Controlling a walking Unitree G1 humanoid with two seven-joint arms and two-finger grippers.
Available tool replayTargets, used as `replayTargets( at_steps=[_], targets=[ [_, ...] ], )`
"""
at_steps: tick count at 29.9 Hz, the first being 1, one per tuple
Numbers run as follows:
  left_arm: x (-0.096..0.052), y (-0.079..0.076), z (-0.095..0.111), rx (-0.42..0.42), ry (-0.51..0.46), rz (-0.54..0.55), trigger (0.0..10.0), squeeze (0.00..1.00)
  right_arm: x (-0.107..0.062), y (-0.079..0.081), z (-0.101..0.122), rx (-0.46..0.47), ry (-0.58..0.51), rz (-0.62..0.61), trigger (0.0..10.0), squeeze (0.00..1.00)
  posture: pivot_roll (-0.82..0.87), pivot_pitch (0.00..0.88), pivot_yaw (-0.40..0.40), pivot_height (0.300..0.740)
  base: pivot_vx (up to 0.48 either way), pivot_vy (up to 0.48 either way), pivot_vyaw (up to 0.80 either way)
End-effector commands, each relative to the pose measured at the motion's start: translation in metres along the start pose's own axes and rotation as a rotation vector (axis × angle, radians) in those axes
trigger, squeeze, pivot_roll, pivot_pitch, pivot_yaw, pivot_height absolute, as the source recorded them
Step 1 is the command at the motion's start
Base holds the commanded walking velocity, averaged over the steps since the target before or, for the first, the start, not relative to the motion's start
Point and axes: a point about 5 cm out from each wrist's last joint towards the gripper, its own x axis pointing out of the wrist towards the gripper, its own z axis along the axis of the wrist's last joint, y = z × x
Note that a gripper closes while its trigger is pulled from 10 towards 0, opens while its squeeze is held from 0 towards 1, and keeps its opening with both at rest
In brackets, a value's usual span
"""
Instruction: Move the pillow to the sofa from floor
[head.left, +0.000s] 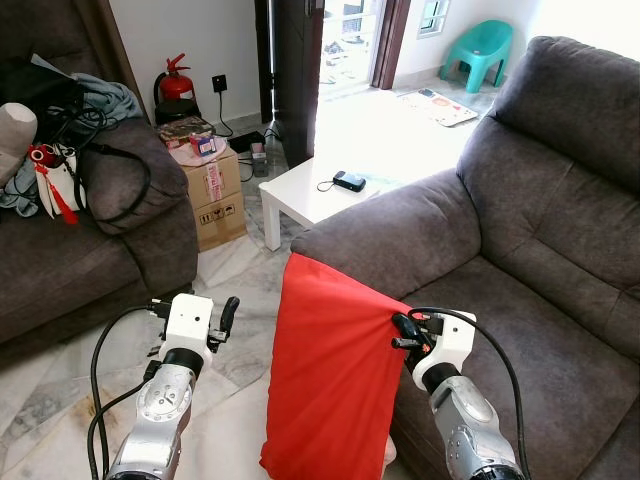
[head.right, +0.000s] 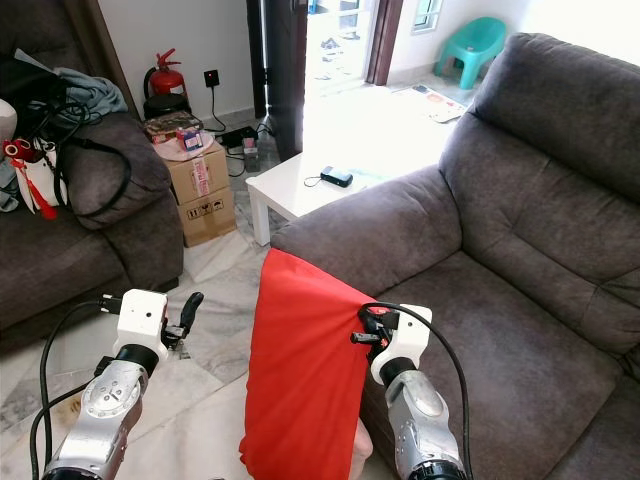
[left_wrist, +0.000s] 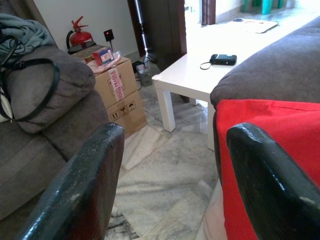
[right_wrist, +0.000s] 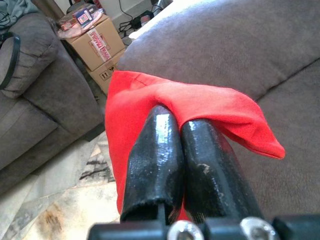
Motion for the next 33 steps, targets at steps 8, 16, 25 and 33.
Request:
replayTargets(
  at_steps=[8,16,25,33],
  targets=[
    [-0.003,-0.0034,-0.0057,-0.014,0.016,-0.015,10.0,0.0,0.0061,-0.0018,0.0255,-0.033,-0.127,0.002,10.0,0.0,0.09,0.0,-0.072,0.74,-0.277,0.0,0.0],
    [-0.0009,-0.0061,-0.0044,-0.02,0.014,-0.017,10.0,0.0,0.0059,-0.0047,0.0273,-0.035,-0.133,-0.01,10.0,0.0,0.08,0.0,-0.072,0.74,-0.308,0.0,0.0],
    [0.0009,-0.0096,-0.0039,-0.029,0.013,-0.02,10.0,0.0,0.004,-0.0087,0.0282,-0.04,-0.139,-0.023,10.0,0.0,0.07,0.0,-0.07,0.74,-0.31,0.0,0.0],
    [0.0027,-0.0117,-0.0034,-0.032,0.011,-0.023,10.0,0.0,0.0029,-0.0106,0.0282,-0.038,-0.14,-0.033,10.0,0.0,0.06,0.0,-0.073,0.74,-0.303,0.0,0.0]
  ],
)
